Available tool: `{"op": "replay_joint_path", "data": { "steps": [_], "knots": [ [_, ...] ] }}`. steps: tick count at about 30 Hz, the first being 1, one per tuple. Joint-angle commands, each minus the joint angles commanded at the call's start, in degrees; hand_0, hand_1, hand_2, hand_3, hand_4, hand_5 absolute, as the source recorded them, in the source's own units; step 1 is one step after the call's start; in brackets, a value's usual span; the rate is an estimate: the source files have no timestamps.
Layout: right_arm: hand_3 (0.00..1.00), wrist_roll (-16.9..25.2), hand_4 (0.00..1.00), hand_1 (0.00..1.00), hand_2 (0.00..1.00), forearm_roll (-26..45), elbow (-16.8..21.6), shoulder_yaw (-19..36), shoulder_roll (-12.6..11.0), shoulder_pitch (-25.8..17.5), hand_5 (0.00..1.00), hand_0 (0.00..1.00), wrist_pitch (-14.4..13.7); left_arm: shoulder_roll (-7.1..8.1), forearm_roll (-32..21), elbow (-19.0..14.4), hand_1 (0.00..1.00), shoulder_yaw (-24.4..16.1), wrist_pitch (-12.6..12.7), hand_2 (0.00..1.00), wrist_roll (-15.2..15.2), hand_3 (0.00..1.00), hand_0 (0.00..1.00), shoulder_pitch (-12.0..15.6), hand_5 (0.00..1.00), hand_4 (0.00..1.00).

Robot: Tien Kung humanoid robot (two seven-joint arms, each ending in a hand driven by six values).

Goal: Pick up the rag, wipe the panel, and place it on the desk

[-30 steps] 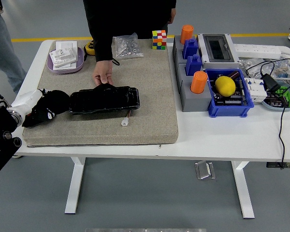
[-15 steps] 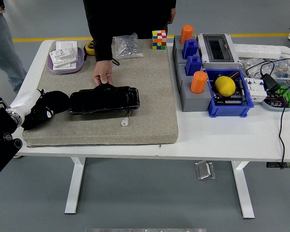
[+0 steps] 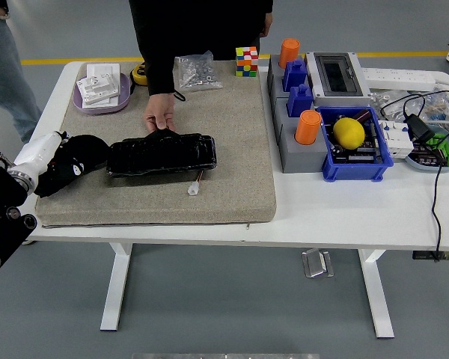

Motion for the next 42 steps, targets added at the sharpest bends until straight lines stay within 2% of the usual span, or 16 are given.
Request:
{"op": "replay_joint_path", "data": {
  "steps": [4, 5, 13, 22, 31, 42],
  "knots": [
    [0.588, -0.07, 0.998, 0.609, 0.679, 0.03, -0.02, 0.04, 0.03, 0.01, 0.429, 0.723, 0.07, 0.01, -0.8, -0.05, 0.209, 0.16, 0.08, 0.467, -0.03, 0.353, 0.301, -0.03, 0.002, 0.276],
    [0.588, -0.08, 0.998, 0.609, 0.679, 0.13, -0.02, -0.05, 0.04, 0.02, 0.429, 0.723, 0.09, 0.0, -0.69, -0.01, 0.211, 0.19, 0.0, 0.446, 0.06, 0.31, 0.288, -0.06, 0.002, 0.319],
    [0.588, -0.13, 0.998, 0.609, 0.679, 0.29, 0.02, -0.43, 0.15, 0.0, 0.43, 0.723, 0.19, -0.07, -1.33, 0.24, 0.208, -0.17, 0.13, 0.45, 0.33, 0.313, 0.284, -0.04, 0.002, 0.323],
    [0.588, -0.25, 0.998, 0.609, 0.679, 0.34, 0.07, -0.83, 0.38, 0.05, 0.43, 0.723, 0.36, 0.21, 0.59, -0.01, 0.207, -3.84, 1.45, 0.455, 0.41, 0.322, 0.277, -0.1, 0.002, 0.325],
    [0.588, -0.38, 0.998, 0.61, 0.679, 0.16, -0.02, -0.5, 0.33, -0.13, 0.43, 0.725, 0.49, 0.32, 3.25, -5.75, 0.196, -6.39, 1.19, 0.464, 2.65, 0.337, 0.267, 0.84, 0.002, 0.324],
    [0.589, -1.71, 0.998, 0.609, 0.68, -6.3, -0.03, 6.41, 0.2, -0.29, 0.43, 0.726, 0.75, 0.07, 3.8, -10.38, 0.193, -5.32, 0.97, 0.469, 3.76, 0.345, 0.26, 1.72, 0.002, 0.325]
  ]
}}
